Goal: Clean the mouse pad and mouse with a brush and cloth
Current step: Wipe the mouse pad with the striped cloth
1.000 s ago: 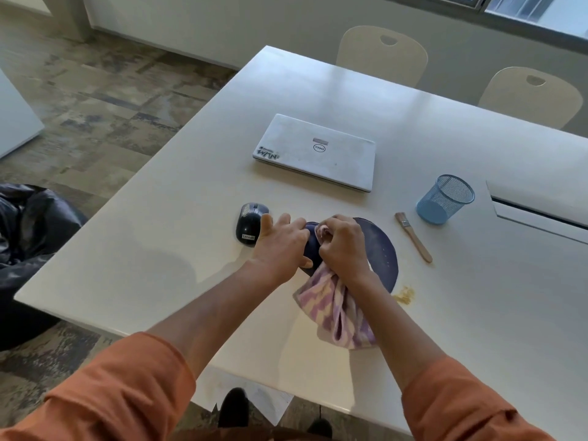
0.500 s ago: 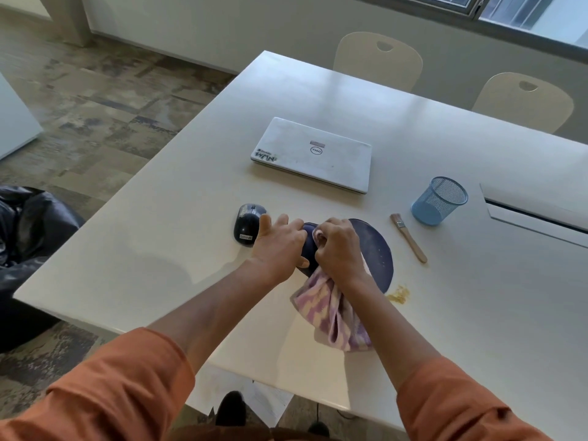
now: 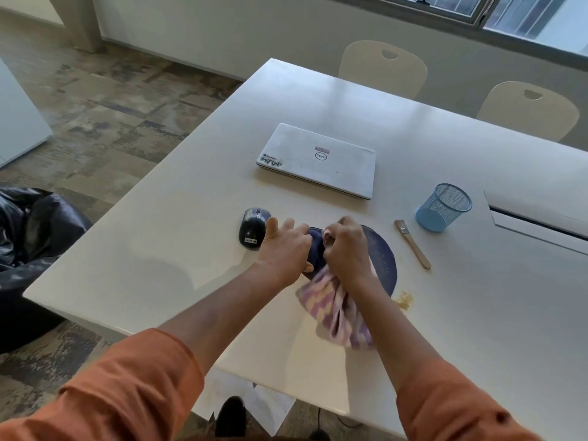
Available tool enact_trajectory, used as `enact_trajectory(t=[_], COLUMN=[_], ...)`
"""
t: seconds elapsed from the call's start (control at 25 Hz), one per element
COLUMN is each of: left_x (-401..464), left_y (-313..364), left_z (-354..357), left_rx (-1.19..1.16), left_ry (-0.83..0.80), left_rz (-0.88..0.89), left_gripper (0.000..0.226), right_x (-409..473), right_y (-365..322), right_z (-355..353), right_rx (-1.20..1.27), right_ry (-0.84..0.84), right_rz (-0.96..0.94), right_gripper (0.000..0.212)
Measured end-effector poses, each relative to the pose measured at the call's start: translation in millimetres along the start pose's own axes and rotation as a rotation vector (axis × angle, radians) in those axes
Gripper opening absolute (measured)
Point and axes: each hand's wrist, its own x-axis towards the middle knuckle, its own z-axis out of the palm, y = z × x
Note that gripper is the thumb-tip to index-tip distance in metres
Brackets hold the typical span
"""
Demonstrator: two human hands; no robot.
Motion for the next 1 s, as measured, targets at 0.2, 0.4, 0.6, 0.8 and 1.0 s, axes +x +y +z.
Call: enact_trajectory(t=[0.2, 0.4, 0.6, 0.8, 1.0], left_x=[10, 21, 31, 37, 41], left_y=[5, 8, 11, 5, 3], left_z=[-9, -13, -11, -8, -7], left_rx=[0.063, 0.039, 0.012, 0.018, 0.086], left_ry=[-0.044, -0.086, -0.15, -0.174, -0.214], left_rz=[0.011, 0.04, 0.119, 0.173, 0.235], left_gripper=[0.047, 0.061, 0.049, 0.063, 0.083], right_x=[-53, -64, -81, -44, -47], right_y=[-2, -13, -22, -15, -19], right_z=[-6, 2, -5, -18, -20], right_rx=[0.014, -0.026, -0.202, -0.177, -0.184], right_ry=[-0.048, 0.039, 0.081, 0.05, 0.015], right_rz=[-0.063, 0.05, 0.133, 0.185, 0.29], right_gripper=[0.004, 0.011, 0.024, 0.021, 0.018])
